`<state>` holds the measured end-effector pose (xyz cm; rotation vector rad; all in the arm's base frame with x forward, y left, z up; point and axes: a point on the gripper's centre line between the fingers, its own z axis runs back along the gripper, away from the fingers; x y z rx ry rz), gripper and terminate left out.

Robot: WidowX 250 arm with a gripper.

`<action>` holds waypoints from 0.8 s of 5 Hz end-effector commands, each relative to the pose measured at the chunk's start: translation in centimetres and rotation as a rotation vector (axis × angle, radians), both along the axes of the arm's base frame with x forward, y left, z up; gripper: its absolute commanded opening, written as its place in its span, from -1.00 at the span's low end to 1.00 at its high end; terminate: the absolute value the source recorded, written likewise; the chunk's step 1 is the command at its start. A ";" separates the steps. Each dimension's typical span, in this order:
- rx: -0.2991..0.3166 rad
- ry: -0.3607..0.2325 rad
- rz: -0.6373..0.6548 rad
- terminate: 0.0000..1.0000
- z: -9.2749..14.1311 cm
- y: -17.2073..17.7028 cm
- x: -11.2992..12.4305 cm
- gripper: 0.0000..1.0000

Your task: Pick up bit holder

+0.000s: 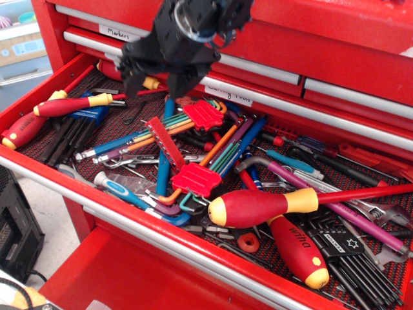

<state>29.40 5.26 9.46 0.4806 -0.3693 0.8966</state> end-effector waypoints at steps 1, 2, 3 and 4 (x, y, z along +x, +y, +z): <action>-0.063 -0.136 -0.002 -1.00 -1.9 -1.2 0.8 1.00; -0.105 -0.177 -0.032 -1.00 -3.6 -1.2 1.0 1.00; -0.160 -0.174 -0.047 -1.00 -4.7 -0.7 1.0 1.00; -0.192 -0.191 -0.057 -1.00 -6.8 -0.1 1.2 1.00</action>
